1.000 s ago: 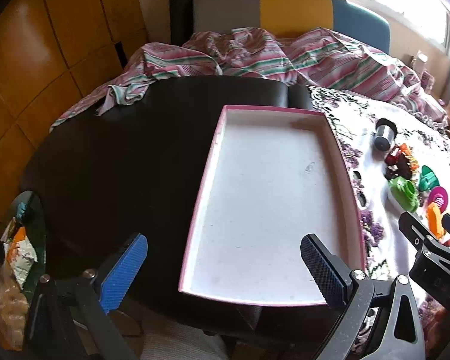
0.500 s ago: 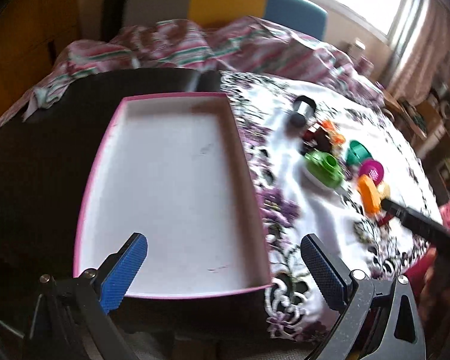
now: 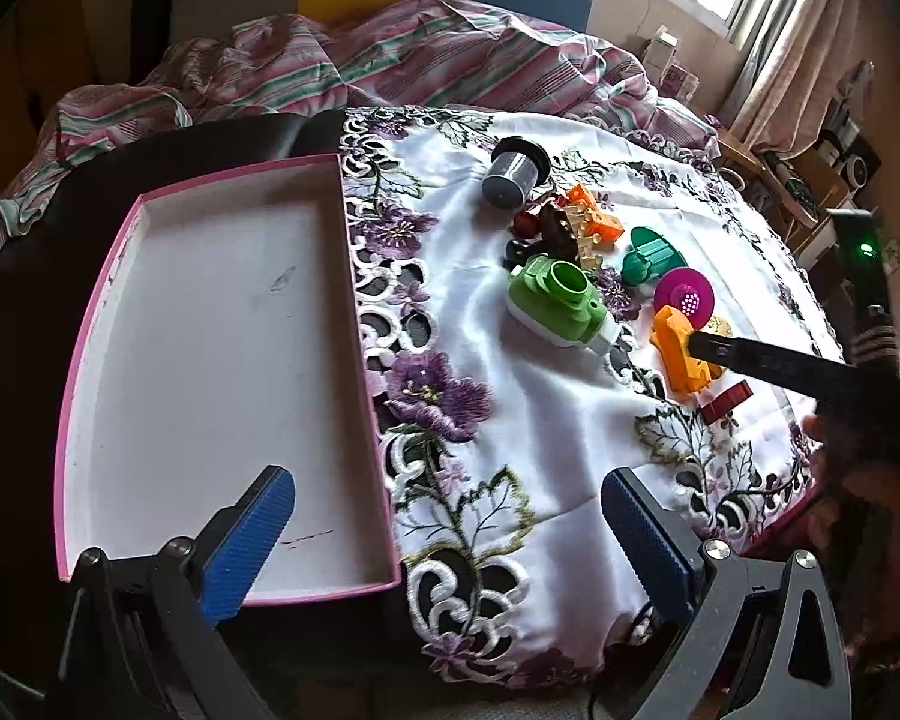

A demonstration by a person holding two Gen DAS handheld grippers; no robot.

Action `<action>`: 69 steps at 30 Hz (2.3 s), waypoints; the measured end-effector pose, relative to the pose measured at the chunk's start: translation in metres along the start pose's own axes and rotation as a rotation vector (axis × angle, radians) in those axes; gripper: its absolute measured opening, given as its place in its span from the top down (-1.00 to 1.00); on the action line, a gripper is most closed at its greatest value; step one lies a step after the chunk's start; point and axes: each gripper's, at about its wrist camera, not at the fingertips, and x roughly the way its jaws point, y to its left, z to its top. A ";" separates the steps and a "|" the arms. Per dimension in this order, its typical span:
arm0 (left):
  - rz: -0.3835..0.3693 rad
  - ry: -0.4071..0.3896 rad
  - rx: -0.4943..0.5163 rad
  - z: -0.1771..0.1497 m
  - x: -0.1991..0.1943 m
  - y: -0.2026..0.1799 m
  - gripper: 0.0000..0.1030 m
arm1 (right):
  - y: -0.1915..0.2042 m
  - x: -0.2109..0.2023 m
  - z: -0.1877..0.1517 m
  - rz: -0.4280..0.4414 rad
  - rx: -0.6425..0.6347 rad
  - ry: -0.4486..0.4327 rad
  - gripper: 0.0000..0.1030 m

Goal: Organize rigid objects
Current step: 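Reach the right gripper to the yellow-orange piece and close on it, then grasp the green plug-shaped piece with the left gripper while the right gripper holds the yellow piece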

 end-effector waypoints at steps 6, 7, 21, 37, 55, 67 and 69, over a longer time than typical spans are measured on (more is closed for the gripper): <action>0.031 0.007 -0.017 0.014 0.006 -0.009 -1.00 | 0.008 0.034 0.007 0.003 -0.068 0.106 0.38; 0.035 0.002 -0.024 0.017 0.007 -0.011 -1.00 | 0.006 0.039 0.006 0.022 -0.070 0.115 0.40; 0.030 0.028 -0.138 0.072 0.066 -0.048 -1.00 | -0.021 0.017 0.012 0.165 0.049 -0.017 0.48; 0.241 0.085 -0.020 0.089 0.142 -0.074 -0.41 | -0.037 0.007 0.017 0.230 0.140 -0.067 0.48; 0.111 -0.058 0.024 0.065 0.102 -0.046 -0.03 | -0.025 0.012 0.014 0.354 0.116 -0.035 0.48; 0.076 -0.112 0.015 0.065 0.060 -0.025 -0.03 | -0.014 0.012 0.013 0.316 0.062 -0.040 0.48; 0.077 -0.127 -0.005 0.069 0.050 -0.011 -0.03 | -0.013 0.013 0.012 0.316 0.066 -0.036 0.48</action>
